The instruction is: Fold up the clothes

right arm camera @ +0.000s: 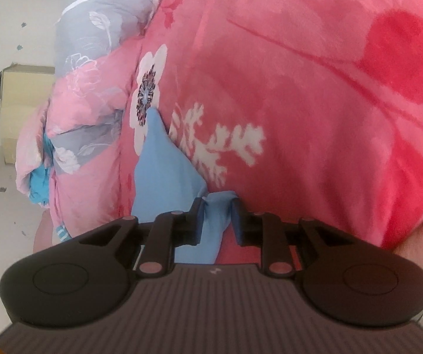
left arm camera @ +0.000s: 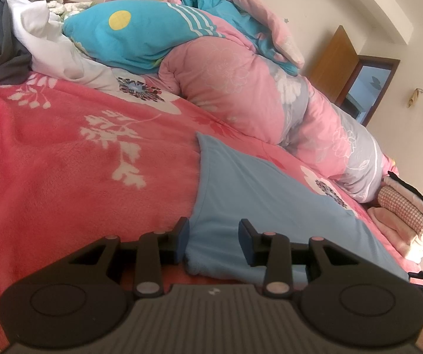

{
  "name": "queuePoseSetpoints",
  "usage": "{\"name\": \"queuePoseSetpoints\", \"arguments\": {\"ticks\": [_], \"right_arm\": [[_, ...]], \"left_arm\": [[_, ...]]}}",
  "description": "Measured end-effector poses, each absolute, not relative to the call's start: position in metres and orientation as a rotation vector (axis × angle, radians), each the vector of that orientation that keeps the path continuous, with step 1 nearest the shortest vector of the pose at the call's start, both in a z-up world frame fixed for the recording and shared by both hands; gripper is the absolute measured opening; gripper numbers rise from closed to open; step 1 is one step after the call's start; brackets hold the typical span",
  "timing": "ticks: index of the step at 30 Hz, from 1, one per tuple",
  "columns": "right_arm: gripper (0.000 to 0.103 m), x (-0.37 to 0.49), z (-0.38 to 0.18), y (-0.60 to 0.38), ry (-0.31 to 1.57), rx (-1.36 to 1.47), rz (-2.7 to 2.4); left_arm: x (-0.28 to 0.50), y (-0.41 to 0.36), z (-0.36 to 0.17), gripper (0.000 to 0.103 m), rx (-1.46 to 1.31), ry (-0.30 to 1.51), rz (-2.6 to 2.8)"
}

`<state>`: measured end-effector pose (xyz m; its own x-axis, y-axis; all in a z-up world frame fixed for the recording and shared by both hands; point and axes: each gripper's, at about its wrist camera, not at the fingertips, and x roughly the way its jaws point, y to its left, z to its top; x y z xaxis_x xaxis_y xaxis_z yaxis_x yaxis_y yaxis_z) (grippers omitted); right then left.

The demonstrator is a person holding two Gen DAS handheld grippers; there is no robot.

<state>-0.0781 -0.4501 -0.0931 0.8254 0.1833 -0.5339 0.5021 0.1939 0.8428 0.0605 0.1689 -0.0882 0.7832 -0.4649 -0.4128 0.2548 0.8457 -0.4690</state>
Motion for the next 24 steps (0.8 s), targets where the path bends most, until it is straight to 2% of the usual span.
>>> {"name": "queuePoseSetpoints", "arguments": {"ticks": [3,6,9,11,14,16,20,24], "right_arm": [[0.006,-0.079,-0.092,-0.448,0.580,1.325,-0.249],[0.004,-0.084,-0.085,-0.445,0.497,1.281,-0.183],[0.004,-0.091,-0.069,-0.439,0.413,1.153,-0.115],[0.004,-0.092,-0.073,-0.441,0.445,1.119,-0.137],[0.003,-0.090,-0.105,-0.454,0.563,1.208,-0.187],[0.004,-0.097,-0.111,-0.460,0.524,1.284,-0.161],[0.011,-0.110,-0.094,-0.460,0.524,1.255,-0.229],[0.012,-0.119,-0.060,-0.437,0.468,1.062,-0.267]], "left_arm": [[0.060,0.169,-0.088,0.038,-0.406,0.545,-0.400],[0.060,0.168,-0.088,0.038,-0.403,0.544,-0.399],[0.060,0.168,-0.088,0.038,-0.400,0.543,-0.398],[0.061,0.168,-0.088,0.038,-0.400,0.543,-0.399],[0.062,0.169,-0.089,0.038,-0.399,0.544,-0.401],[0.062,0.169,-0.089,0.038,-0.400,0.543,-0.401],[0.063,0.169,-0.089,0.038,-0.407,0.544,-0.401],[0.062,0.169,-0.089,0.038,-0.407,0.544,-0.400]]}}
